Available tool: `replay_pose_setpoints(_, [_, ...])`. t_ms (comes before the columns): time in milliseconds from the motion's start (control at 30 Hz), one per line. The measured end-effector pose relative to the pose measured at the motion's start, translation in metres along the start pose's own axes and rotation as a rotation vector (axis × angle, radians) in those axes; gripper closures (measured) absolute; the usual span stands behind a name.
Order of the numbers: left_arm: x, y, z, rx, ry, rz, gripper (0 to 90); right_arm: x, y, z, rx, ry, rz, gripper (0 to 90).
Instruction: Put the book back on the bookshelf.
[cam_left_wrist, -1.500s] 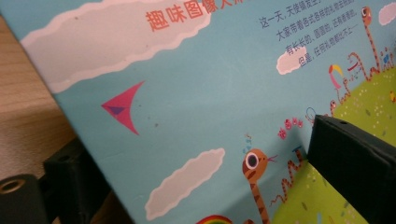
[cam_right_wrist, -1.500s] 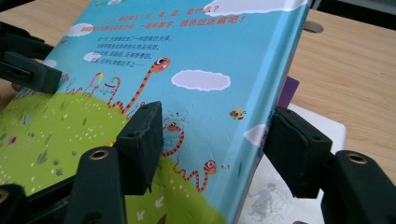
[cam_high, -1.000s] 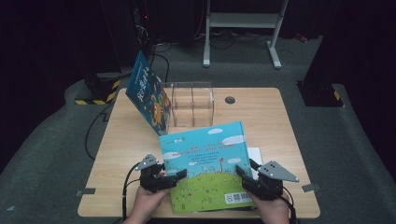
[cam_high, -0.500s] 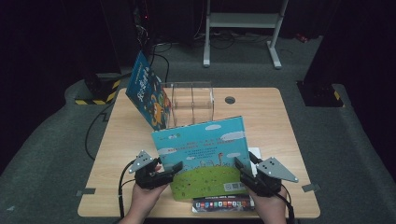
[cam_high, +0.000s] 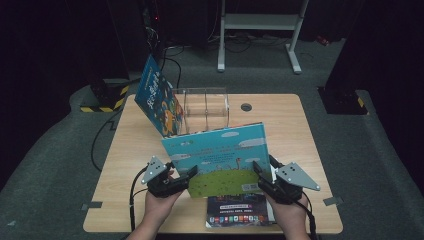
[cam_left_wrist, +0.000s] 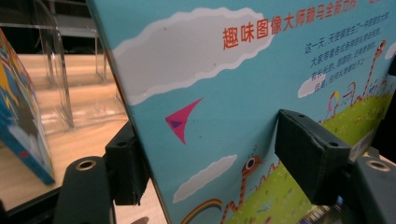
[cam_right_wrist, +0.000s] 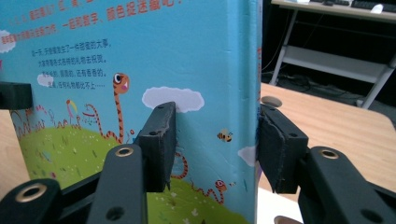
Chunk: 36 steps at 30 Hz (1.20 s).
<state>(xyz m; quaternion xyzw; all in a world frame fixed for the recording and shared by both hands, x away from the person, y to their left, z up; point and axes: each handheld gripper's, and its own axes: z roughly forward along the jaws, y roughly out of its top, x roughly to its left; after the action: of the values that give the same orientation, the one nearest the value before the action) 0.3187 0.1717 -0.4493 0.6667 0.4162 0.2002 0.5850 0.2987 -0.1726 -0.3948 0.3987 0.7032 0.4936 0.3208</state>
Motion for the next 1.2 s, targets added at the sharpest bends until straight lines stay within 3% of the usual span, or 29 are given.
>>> replay_pose_setpoints(400, [0.006,0.013,0.021,-0.074,0.014,0.048,30.5,-0.014,0.008,0.015,-0.051,-0.022,-0.024,49.4])
replay_pose_setpoints(667, [0.009,0.008,0.031,-0.065,0.007,0.055,30.2,-0.02,0.005,0.02,-0.067,-0.037,-0.032,49.4])
replay_pose_setpoints(733, [0.01,0.007,0.029,-0.073,0.003,0.07,30.2,-0.019,-0.001,0.02,-0.081,-0.033,-0.031,49.4])
replay_pose_setpoints(967, [0.011,0.001,0.019,-0.054,-0.027,0.047,29.3,-0.011,-0.004,0.009,-0.105,-0.013,-0.022,48.1])
replay_pose_setpoints(1067, [0.007,-0.001,0.012,-0.043,-0.017,0.078,29.0,-0.005,-0.005,0.003,-0.107,0.003,-0.027,43.9])
replay_pose_setpoints(1200, [0.004,-0.003,0.008,-0.043,-0.012,0.079,28.4,-0.001,-0.007,-0.002,-0.105,0.02,-0.023,40.0])
